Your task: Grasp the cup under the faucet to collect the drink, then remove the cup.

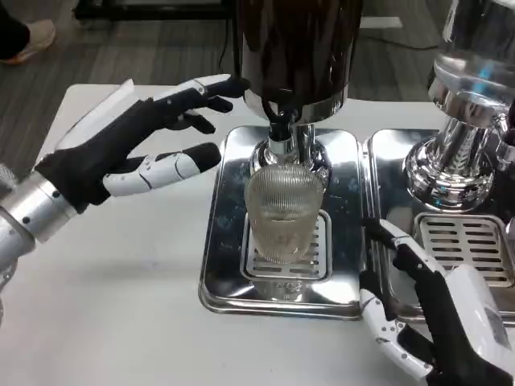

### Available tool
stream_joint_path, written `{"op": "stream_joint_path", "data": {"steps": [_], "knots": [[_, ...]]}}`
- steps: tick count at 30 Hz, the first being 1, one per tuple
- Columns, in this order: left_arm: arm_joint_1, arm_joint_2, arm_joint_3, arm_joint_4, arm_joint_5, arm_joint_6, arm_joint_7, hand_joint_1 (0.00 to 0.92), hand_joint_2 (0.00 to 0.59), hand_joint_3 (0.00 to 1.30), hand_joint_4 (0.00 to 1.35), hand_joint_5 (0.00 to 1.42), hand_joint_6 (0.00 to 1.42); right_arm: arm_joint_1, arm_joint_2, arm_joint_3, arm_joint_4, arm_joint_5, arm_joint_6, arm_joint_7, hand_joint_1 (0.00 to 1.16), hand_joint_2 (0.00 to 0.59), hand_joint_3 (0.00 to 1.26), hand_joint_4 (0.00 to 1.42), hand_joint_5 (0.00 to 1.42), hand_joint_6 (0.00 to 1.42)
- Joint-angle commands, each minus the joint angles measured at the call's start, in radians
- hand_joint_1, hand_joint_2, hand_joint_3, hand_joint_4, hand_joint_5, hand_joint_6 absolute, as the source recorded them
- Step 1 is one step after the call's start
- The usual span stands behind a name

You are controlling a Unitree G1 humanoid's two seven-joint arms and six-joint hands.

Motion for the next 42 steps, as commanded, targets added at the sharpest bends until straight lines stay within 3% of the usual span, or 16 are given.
{"op": "stream_joint_path", "data": {"steps": [1,16,26,42], "knots": [[-0.026,-0.004,0.012,-0.032,-0.018,0.039,-0.048,0.067,0.117,0.19,0.16,0.22,0.38,-0.012,-0.004,-0.005,0.017,0.01,-0.021,0.005,0.49,0.488,0.21,0.22,0.19,0.28],[-0.092,-0.035,0.017,-0.075,-0.019,0.099,-0.13,0.046,0.113,0.22,0.2,0.27,0.28,-0.009,0.016,-0.005,0.034,0.012,-0.029,-0.008,0.49,0.488,0.21,0.22,0.2,0.29],[-0.142,-0.031,0.003,-0.021,0.0,0.091,-0.195,0.03,0.11,0.22,0.2,0.27,0.26,-0.017,0.028,-0.004,0.052,0.013,-0.039,-0.019,0.49,0.488,0.21,0.22,0.21,0.29],[-0.127,-0.019,0.009,-0.056,-0.02,0.06,-0.267,0.027,0.104,0.23,0.2,0.27,0.25,-0.029,0.028,-0.007,0.073,0.029,-0.047,-0.011,0.49,0.488,0.21,0.22,0.21,0.3]]}}
